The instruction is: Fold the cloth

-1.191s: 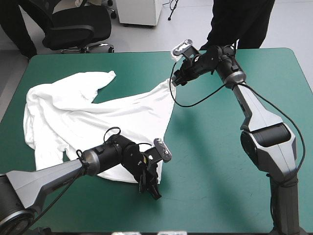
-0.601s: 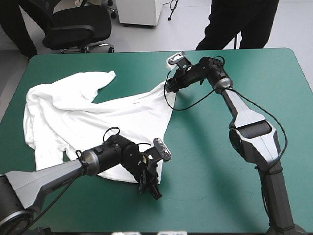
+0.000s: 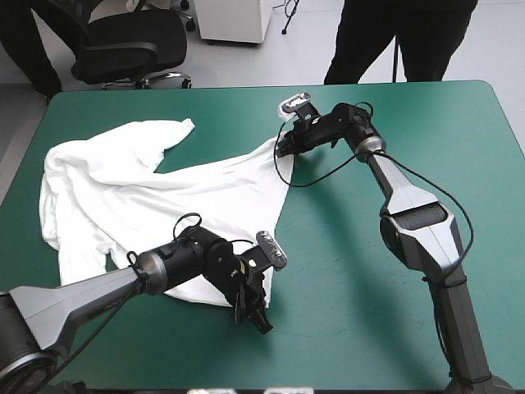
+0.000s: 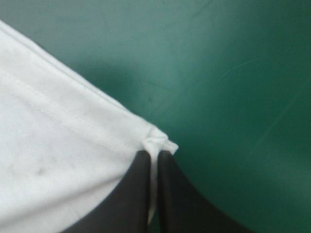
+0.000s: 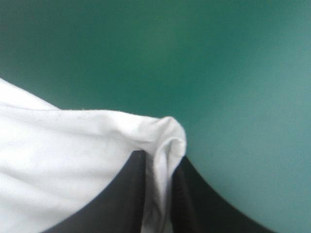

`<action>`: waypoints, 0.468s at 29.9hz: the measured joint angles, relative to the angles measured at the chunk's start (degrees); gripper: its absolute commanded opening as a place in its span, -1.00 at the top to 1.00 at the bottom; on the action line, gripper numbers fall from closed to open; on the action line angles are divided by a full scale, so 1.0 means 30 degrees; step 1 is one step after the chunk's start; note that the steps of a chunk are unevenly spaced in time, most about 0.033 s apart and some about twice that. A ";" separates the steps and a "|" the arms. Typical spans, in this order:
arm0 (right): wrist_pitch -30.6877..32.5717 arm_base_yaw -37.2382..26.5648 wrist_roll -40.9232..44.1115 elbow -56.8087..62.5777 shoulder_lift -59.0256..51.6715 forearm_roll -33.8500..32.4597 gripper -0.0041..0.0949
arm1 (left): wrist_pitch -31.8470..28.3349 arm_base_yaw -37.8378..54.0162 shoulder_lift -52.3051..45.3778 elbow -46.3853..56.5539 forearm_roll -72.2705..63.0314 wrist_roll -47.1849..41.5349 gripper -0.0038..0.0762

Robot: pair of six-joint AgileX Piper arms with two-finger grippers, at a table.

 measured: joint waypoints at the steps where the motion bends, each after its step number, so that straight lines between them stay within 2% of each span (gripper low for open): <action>1: 0.0087 0.0000 -0.0009 0.0000 0.0000 0.0016 0.95 | -0.0016 0.0000 0.0000 0.0022 0.0000 0.0000 0.95; 7: 0.0624 -0.0006 0.0083 0.0000 0.0000 0.0157 0.95 | -0.0055 0.0000 -0.0028 0.0003 0.0026 -0.0251 0.95; 10: 0.1570 -0.0105 0.0225 0.0000 -0.0286 0.0127 0.95 | 0.0057 -0.0056 -0.0200 -0.0245 0.0024 -0.1265 0.95; 14: 0.3130 -0.0565 0.0652 0.0125 -0.1252 -0.0413 0.95 | 0.1362 -0.0152 -0.1171 -0.1443 0.1399 -0.3553 0.95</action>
